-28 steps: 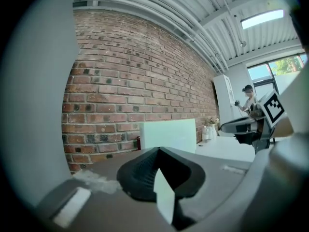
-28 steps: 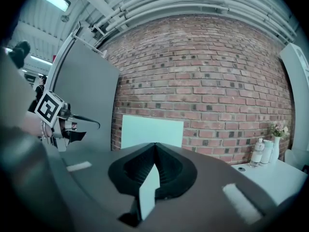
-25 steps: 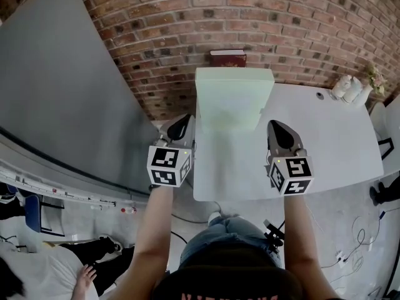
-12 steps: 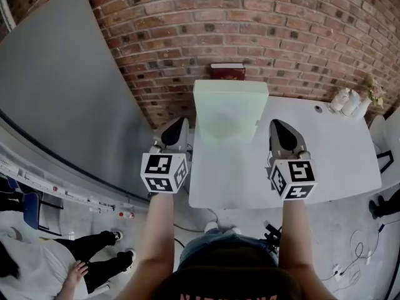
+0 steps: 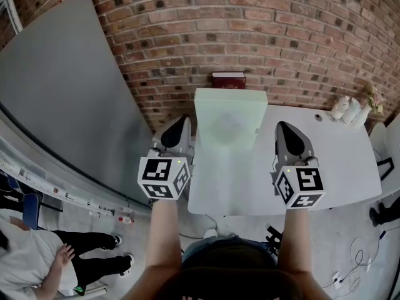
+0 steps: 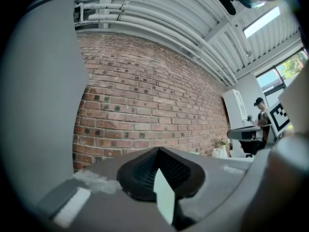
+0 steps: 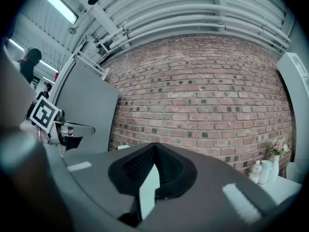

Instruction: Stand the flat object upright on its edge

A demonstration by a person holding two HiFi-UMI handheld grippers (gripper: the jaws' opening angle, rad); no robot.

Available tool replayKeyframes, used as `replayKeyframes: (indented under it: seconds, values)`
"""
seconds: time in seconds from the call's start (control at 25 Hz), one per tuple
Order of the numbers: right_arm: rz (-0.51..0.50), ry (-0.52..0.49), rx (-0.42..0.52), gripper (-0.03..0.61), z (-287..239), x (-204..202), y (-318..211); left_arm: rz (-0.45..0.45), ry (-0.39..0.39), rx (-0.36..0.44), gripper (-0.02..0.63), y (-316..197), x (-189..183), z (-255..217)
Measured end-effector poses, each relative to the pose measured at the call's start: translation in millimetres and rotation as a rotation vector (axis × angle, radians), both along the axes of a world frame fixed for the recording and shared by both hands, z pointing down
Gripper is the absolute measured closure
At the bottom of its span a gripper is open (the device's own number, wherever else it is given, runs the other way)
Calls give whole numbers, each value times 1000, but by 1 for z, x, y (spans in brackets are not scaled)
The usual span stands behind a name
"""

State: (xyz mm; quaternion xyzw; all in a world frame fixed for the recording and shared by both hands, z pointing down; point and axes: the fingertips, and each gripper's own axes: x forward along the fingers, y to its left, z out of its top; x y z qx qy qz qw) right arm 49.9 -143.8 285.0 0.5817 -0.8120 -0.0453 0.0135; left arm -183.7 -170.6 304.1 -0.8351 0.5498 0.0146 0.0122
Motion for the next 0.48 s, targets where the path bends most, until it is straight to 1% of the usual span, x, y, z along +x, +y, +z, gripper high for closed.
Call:
replayKeyframes:
  seconds: [0.24,0.48]
  values:
    - [-3,-12,37,578,-21,1,4,4,-12,50,614,5,1,-26]
    - [-7,-17,70,578,-45,4,8,2,-63,92,614,9,8,-47]
